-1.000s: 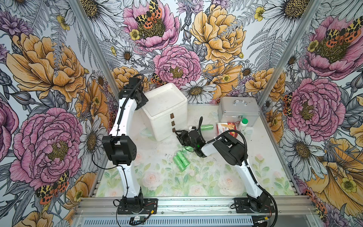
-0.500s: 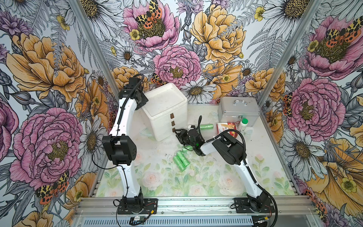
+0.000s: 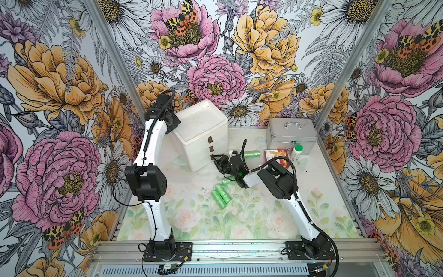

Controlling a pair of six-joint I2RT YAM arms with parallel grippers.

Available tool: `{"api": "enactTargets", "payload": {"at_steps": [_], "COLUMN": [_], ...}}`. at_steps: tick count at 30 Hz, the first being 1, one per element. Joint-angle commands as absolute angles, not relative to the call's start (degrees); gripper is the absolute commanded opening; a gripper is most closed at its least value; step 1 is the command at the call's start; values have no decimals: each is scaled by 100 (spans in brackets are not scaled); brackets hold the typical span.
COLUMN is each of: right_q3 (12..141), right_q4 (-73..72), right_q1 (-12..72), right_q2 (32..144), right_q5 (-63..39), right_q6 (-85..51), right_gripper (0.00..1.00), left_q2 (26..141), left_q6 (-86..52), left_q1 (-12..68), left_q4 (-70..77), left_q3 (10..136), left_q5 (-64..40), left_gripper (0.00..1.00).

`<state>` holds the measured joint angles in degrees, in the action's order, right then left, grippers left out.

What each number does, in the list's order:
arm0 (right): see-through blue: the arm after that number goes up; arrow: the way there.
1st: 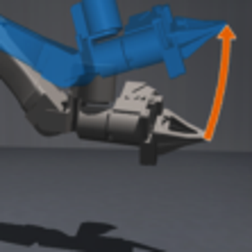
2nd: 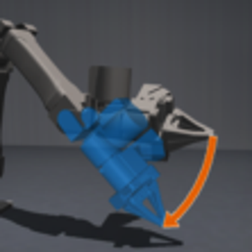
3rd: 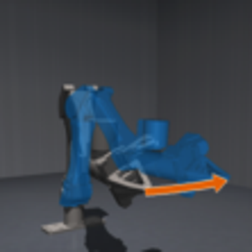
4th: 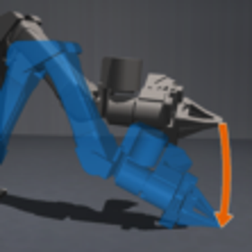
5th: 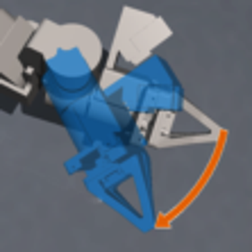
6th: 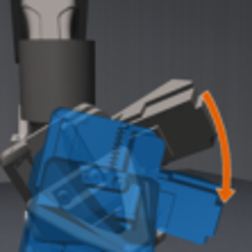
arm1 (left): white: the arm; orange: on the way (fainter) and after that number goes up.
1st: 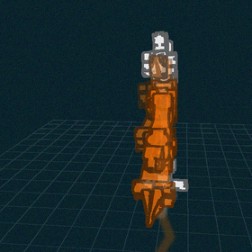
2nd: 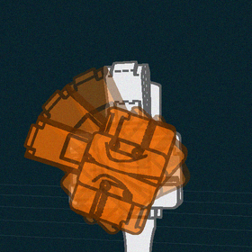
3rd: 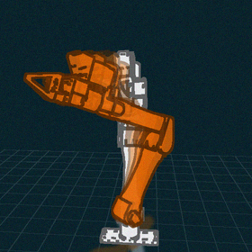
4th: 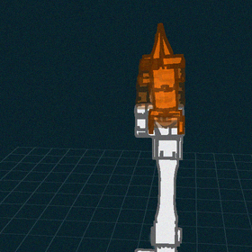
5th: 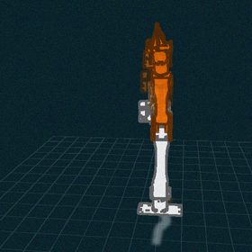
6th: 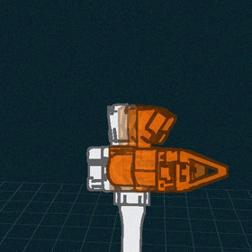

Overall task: Sort the rolls of trash bags by color and place them into the drawer
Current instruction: Open the drawer in the storage box.

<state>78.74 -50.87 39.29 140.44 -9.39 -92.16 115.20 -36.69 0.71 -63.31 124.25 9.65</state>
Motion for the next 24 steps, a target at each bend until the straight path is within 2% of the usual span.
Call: {"api": "enactTargets", "payload": {"at_steps": [1,5,13,16,24], "right_q3": [8069,8102,8198,8197,7900], "right_q4": [-5531,-5655,-5695,-5689,-5761], "right_q1": [3885,3890,3858,3841,3806], "right_q2": [14245,14291,14344,14344,14165], "right_q5": [-730,-680,-653,-642,-625], "right_q6": [-9388,-9491,-9558,-9575,-9585], "right_gripper": [44,33,4,0,0], "left_q2": [12208,12192,12138,12130,12144], "left_q6": [-4401,-4391,-4394,-4394,-4403], "left_q1": [313,308,299,289,281], "left_q4": [-6605,-6602,-6603,-6606,-6607], "left_q3": [12076,12068,12052,12050,12066], "left_q5": [-1151,-1154,-1160,-1152,-1148], "left_gripper": [0,0,0,0,0]}}
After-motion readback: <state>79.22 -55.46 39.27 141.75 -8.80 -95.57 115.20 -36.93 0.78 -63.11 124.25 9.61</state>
